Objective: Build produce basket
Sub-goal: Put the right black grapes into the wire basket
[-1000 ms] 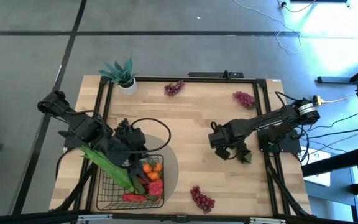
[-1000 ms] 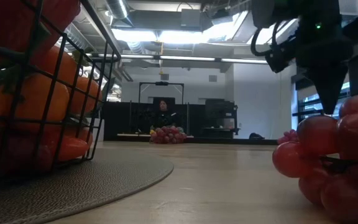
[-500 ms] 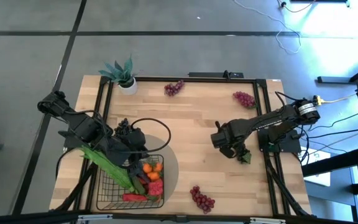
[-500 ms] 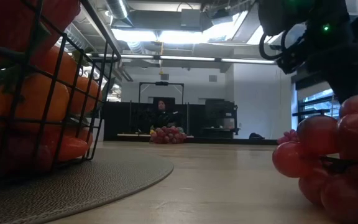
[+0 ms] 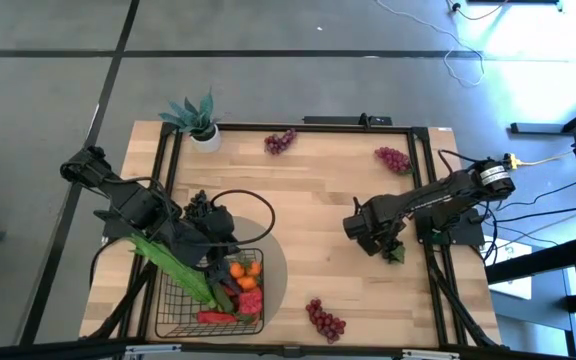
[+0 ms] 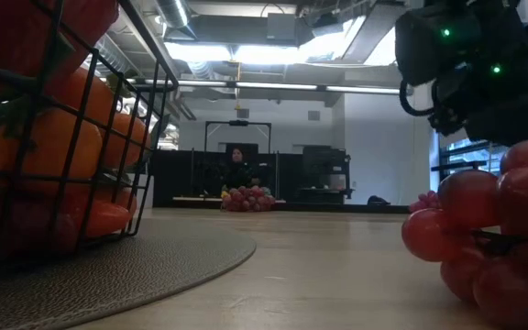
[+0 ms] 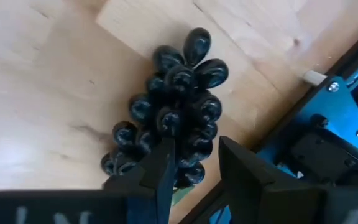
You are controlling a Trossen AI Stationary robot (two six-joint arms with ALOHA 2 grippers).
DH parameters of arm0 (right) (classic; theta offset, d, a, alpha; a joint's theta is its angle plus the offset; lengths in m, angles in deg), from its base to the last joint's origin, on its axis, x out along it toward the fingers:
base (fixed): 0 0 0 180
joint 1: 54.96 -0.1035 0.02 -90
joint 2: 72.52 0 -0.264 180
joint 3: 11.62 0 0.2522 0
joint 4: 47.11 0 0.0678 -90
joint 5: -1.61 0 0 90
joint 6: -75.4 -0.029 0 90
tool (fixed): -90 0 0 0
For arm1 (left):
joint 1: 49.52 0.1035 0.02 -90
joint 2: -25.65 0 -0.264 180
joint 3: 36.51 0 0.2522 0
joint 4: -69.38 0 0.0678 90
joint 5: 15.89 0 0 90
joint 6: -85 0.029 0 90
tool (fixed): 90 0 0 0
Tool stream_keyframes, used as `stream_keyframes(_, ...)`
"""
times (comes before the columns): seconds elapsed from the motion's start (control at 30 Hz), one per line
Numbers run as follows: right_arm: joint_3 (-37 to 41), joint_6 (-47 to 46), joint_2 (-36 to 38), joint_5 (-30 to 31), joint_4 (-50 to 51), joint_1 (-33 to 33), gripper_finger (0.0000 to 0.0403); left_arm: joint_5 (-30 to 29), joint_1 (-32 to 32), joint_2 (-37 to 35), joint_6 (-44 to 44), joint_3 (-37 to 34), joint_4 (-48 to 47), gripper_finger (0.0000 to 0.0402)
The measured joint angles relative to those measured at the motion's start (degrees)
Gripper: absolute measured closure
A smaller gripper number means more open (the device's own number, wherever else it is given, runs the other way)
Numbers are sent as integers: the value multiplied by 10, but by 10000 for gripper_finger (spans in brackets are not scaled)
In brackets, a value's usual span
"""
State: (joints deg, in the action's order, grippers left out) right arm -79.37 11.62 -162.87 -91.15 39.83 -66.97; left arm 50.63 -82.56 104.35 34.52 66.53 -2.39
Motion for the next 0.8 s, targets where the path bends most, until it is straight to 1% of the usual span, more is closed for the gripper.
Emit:
stream_keyframes(0.1, 16, 6, 0, 1, -11, 0, 291, 0, 0, 0, 0, 0, 0, 320)
stream_keyframes(0.2, 29, 34, 0, -6, -26, 0, 298, 0, 0, 0, 0, 0, 0, 320)
stream_keyframes(0.3, 34, 59, 0, -12, -37, 0, 326, 0, 0, 0, 0, 0, 0, 320)
stream_keyframes(0.4, 32, 87, 0, -12, -48, 0, 377, 0, 0, 0, 0, 0, 0, 320)
stream_keyframes(0.43, 30, 101, 0, -11, -49, 0, 388, 0, 0, 0, 0, 0, 0, 320)
stream_keyframes(0.5, 20, 120, 0, 6, -49, -3, 391, 0, 0, 0, 0, 0, -1, 320)
stream_keyframes(0.63, -25, 161, 0, 35, -28, -8, 399, 0, 0, 0, 0, 0, -15, 320)
stream_keyframes(0.8, -124, 165, 0, 58, -4, -24, 401, 11, -8, 0, -4, 0, -36, 320)
